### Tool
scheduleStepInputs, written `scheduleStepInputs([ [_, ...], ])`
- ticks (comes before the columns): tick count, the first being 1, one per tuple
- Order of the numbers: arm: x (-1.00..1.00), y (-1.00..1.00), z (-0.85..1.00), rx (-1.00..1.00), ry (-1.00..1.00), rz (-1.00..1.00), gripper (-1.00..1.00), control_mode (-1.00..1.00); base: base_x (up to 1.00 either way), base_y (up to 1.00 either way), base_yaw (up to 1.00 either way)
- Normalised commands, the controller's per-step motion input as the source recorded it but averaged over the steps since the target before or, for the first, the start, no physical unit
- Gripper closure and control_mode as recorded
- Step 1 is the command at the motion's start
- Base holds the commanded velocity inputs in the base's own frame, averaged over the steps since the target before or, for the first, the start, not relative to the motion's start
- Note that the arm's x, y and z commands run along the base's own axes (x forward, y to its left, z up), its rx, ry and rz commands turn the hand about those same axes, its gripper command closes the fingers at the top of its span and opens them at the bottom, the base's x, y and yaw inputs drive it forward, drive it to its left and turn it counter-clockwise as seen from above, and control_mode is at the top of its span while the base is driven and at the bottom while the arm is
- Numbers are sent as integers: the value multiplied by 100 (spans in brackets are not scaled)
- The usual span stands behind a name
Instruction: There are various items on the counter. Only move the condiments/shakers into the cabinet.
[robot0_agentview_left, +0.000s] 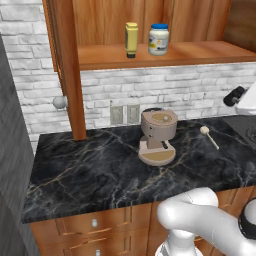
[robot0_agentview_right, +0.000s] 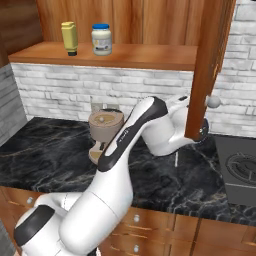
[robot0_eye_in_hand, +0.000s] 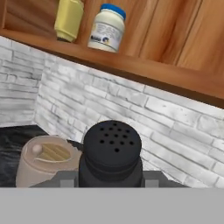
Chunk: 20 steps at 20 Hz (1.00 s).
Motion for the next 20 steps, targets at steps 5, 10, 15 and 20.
scheduleStepInputs([
  [5, -56, -47, 0, 6, 0, -1, 100, -100, 0, 0, 0],
  [10, -90, -21, -1, 6, -24, -3, 100, -100, 0, 0, 0],
  [15, -34, 97, 100, 0, -16, -10, 100, -100, 0, 0, 0],
  [20, -56, 80, 78, 1, 4, -8, 100, -100, 0, 0, 0],
])
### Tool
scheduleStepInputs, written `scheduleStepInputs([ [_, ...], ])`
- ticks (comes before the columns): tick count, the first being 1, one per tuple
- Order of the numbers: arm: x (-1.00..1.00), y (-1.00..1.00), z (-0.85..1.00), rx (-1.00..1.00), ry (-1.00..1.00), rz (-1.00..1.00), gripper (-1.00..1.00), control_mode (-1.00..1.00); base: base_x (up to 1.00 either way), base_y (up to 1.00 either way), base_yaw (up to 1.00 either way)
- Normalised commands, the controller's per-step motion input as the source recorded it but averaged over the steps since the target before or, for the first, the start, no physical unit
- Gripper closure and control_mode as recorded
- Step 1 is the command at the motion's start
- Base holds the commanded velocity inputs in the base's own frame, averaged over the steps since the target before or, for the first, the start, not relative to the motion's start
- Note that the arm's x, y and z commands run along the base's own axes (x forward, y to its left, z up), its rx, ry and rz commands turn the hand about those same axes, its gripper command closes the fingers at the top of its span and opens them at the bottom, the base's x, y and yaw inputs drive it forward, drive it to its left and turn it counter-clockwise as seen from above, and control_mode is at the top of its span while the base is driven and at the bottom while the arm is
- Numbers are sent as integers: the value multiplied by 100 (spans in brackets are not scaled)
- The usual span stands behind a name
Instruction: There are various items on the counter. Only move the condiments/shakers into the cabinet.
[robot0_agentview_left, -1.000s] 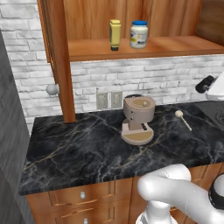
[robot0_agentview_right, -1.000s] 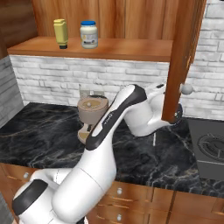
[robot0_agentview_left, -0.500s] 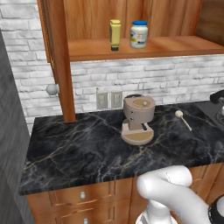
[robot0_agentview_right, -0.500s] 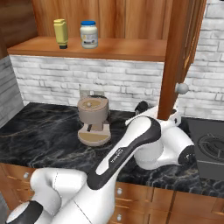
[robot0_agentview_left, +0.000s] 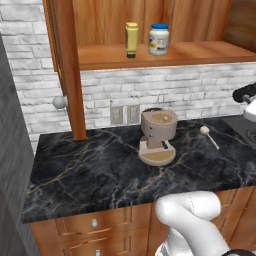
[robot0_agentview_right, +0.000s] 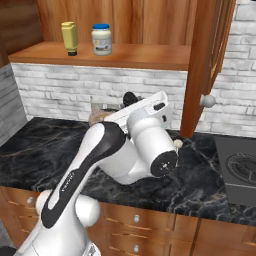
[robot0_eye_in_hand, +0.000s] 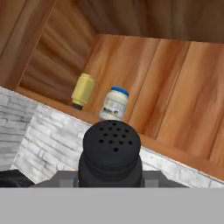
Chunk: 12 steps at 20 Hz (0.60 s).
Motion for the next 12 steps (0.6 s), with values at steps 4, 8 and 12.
scheduleStepInputs([
  [4, -41, 35, 100, 8, 1, -19, 100, -100, 0, 0, 0],
  [8, -25, 32, 100, 4, 0, -18, 100, -100, 0, 0, 0],
  [12, 47, 13, 96, 2, 15, -5, 100, -100, 0, 0, 0],
])
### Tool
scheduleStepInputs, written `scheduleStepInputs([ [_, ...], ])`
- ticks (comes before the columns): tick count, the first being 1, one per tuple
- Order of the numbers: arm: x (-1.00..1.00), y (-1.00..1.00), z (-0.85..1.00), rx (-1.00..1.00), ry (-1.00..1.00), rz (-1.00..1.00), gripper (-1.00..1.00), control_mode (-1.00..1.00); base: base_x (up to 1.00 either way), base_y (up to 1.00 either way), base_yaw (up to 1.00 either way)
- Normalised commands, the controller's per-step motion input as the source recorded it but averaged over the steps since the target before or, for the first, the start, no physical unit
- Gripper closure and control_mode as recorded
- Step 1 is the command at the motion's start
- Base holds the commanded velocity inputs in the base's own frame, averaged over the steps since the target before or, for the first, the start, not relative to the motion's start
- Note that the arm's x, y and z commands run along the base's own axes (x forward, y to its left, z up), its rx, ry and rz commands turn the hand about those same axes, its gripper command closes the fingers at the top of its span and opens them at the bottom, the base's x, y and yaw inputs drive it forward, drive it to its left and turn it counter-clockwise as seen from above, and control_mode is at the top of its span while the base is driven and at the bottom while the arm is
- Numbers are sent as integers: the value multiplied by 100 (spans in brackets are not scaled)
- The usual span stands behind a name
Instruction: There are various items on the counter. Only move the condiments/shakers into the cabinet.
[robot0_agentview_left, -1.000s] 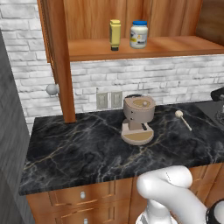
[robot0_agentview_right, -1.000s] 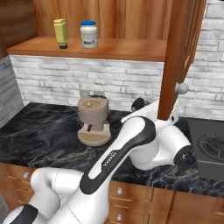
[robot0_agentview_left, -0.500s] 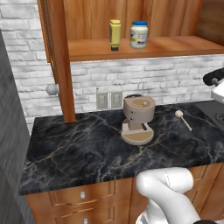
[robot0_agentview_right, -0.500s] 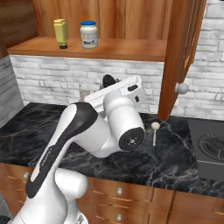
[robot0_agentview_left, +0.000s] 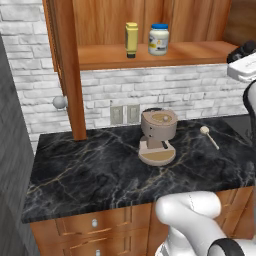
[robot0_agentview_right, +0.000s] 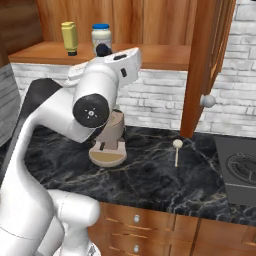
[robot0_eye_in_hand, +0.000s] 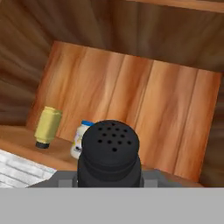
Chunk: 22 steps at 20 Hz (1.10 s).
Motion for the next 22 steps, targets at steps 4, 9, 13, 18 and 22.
scheduleStepInputs([
  [4, 99, -6, 23, 1, 57, 0, 100, -100, 0, 0, 0],
  [9, 53, -8, 0, 6, 45, 0, 100, -100, 0, 0, 0],
  [13, 11, -3, -18, 1, -2, -4, 100, -100, 0, 0, 0],
  [18, 60, 0, -19, 0, 0, -3, 100, -100, 0, 0, 0],
  [22, 75, 0, -45, 0, 0, -1, 100, -100, 0, 0, 0],
])
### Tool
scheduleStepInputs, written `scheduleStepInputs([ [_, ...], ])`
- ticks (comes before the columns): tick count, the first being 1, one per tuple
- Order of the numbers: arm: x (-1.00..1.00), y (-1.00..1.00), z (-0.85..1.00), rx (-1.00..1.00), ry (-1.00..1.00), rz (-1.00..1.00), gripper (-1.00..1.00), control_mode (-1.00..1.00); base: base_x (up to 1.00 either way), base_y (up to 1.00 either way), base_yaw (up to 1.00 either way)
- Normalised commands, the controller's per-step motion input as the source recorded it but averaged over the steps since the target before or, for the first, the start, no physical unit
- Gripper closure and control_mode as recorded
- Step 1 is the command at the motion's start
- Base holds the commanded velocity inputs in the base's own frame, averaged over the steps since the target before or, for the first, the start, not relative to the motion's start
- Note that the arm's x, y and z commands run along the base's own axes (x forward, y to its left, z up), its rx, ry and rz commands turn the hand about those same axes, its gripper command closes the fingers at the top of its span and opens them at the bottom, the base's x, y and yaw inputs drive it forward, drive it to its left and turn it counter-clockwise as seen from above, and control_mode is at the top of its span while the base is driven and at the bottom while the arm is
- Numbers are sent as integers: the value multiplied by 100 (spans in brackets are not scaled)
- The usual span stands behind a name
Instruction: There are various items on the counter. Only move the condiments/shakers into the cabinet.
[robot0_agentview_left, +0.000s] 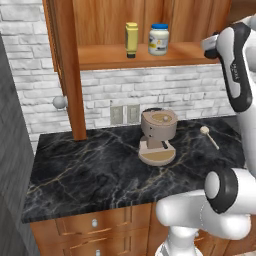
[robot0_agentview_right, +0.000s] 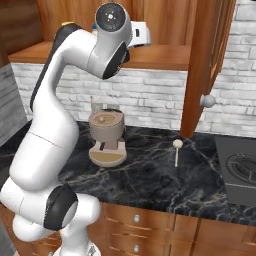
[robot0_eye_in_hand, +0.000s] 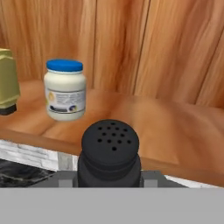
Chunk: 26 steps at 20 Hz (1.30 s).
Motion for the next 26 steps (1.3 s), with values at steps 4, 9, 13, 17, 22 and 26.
scheduleStepInputs([
  [4, 88, 0, -21, 0, 0, 0, 100, -100, 0, 0, 0],
  [9, 92, 0, -2, 0, 4, 0, 100, -100, 0, 0, 0],
  [13, 89, -2, -4, 3, 3, -1, 100, -100, 0, 0, 0],
  [17, 76, -10, -3, 5, 3, 0, 100, -100, 0, 0, 0],
  [22, 48, -16, -28, 3, 0, 0, 100, -100, 0, 0, 0],
  [26, 19, -3, -47, 0, 0, 0, 100, -100, 0, 0, 0],
])
